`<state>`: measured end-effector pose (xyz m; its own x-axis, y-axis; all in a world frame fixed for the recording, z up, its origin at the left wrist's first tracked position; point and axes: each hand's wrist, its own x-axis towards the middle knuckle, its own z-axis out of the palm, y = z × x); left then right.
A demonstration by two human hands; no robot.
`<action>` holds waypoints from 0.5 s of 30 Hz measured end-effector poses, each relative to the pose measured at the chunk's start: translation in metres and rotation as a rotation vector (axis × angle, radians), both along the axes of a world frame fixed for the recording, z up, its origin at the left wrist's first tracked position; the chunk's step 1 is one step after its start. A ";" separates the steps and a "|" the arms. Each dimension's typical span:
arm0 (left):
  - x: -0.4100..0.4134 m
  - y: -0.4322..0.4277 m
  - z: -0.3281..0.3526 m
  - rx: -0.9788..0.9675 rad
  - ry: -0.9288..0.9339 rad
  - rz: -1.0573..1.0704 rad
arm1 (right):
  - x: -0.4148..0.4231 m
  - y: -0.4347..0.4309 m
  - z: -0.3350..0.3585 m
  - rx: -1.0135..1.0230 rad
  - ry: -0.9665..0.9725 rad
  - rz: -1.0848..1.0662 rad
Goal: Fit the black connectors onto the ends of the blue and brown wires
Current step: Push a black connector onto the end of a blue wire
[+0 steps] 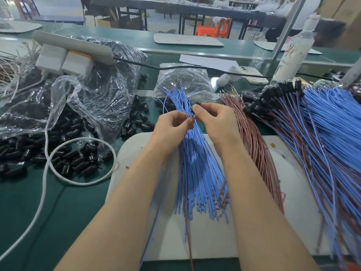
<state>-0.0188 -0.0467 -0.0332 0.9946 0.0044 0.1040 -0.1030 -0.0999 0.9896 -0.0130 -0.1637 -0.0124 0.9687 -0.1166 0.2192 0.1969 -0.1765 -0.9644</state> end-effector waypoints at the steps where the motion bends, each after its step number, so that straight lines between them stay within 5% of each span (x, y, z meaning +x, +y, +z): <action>1: 0.000 0.000 0.000 -0.001 -0.001 0.006 | 0.000 0.000 0.000 -0.001 -0.003 -0.002; 15: -0.003 -0.003 0.005 0.188 -0.198 0.139 | 0.000 0.004 -0.003 -0.193 -0.069 -0.060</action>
<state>-0.0221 -0.0499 -0.0285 0.9461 0.1019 0.3074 -0.2642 -0.3057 0.9147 -0.0126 -0.1596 -0.0150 0.9433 -0.1227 0.3083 0.2448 -0.3699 -0.8963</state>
